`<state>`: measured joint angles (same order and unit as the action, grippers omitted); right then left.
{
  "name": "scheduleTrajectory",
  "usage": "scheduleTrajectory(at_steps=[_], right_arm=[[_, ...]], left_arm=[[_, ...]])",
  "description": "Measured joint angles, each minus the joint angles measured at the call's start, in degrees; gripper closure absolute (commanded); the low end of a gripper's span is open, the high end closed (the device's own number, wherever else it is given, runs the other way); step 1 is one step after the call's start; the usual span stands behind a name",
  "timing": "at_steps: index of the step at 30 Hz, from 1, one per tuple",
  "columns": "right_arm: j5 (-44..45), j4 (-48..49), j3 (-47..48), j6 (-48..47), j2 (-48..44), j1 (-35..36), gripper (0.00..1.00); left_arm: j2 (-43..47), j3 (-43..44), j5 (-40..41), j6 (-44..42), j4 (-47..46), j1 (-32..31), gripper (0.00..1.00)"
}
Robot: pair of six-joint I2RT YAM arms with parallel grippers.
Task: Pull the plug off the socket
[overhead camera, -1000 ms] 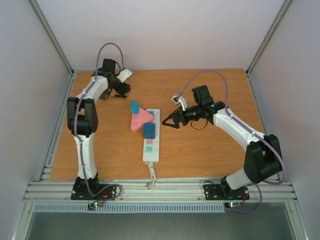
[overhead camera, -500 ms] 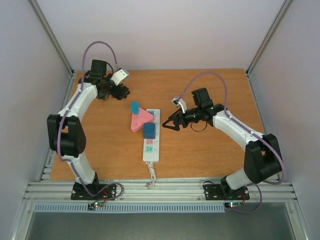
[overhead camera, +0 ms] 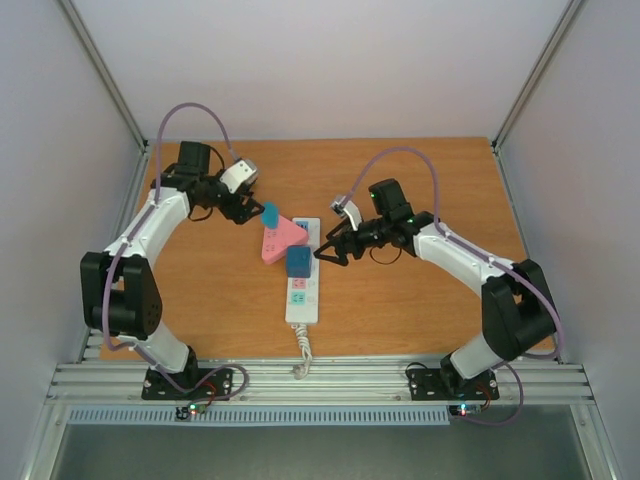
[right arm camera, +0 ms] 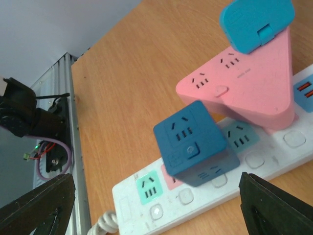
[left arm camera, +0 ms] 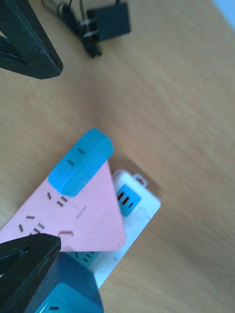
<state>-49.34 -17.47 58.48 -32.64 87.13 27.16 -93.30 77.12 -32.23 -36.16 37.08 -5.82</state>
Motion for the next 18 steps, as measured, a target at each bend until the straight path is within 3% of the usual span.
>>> scheduleTrajectory(at_steps=[11,18], right_arm=[[1.4,1.4,10.1,2.3,11.9,0.5,0.11],[0.0,1.2,9.4,1.4,12.4,0.5,0.13]], left_arm=[[-0.9,-5.4,2.9,11.4,-4.8,-3.2,0.16],[0.7,-10.1,-0.4,6.9,-3.8,-7.0,0.11]])
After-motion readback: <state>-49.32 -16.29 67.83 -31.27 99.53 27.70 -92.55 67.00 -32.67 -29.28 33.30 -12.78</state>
